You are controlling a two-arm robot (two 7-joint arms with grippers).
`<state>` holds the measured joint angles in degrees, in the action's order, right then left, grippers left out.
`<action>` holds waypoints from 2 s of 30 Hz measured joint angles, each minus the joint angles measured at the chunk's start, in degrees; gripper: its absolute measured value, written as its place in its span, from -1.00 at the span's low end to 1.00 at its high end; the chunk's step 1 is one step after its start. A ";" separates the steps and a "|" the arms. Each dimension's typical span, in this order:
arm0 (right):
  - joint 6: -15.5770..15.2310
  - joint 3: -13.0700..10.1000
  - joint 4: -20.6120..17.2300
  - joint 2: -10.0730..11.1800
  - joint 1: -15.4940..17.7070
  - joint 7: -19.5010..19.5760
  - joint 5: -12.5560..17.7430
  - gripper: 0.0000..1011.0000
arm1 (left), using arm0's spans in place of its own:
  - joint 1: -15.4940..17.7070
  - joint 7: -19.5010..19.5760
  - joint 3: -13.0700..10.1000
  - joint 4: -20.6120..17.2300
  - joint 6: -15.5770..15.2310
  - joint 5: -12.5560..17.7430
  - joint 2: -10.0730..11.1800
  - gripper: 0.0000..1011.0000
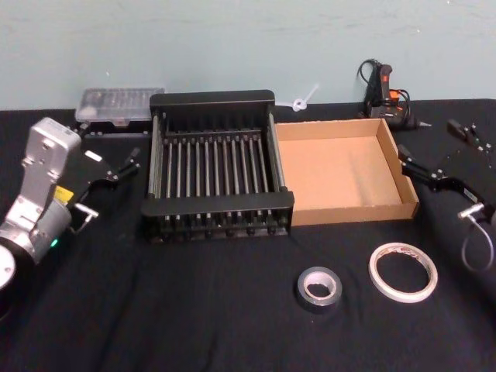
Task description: Pick up the white tape and place it into the black box , Pick up the silver tape and place it into the brown box.
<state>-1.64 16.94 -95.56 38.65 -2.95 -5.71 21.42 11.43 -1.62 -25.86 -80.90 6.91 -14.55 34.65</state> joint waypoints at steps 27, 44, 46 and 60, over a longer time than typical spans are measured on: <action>-7.93 -7.94 -13.11 5.17 15.41 -7.44 6.29 0.98 | 0.00 0.00 0.00 0.00 0.00 0.00 0.00 0.98; -14.74 -8.22 -14.51 5.48 18.31 -11.55 6.95 0.98 | 0.00 0.00 0.00 0.00 0.00 0.00 0.00 0.98; -15.53 -8.22 -14.54 5.45 18.48 -11.86 7.02 0.98 | 0.00 0.00 0.00 0.00 0.00 0.00 0.00 0.98; -19.98 -7.20 -13.69 5.63 18.23 -13.25 6.34 0.98 | 0.00 0.00 0.00 0.00 0.00 0.00 0.00 0.98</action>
<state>-21.62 9.74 -109.24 44.28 15.28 -18.97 27.76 11.43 -1.62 -25.86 -80.90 6.91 -14.55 34.64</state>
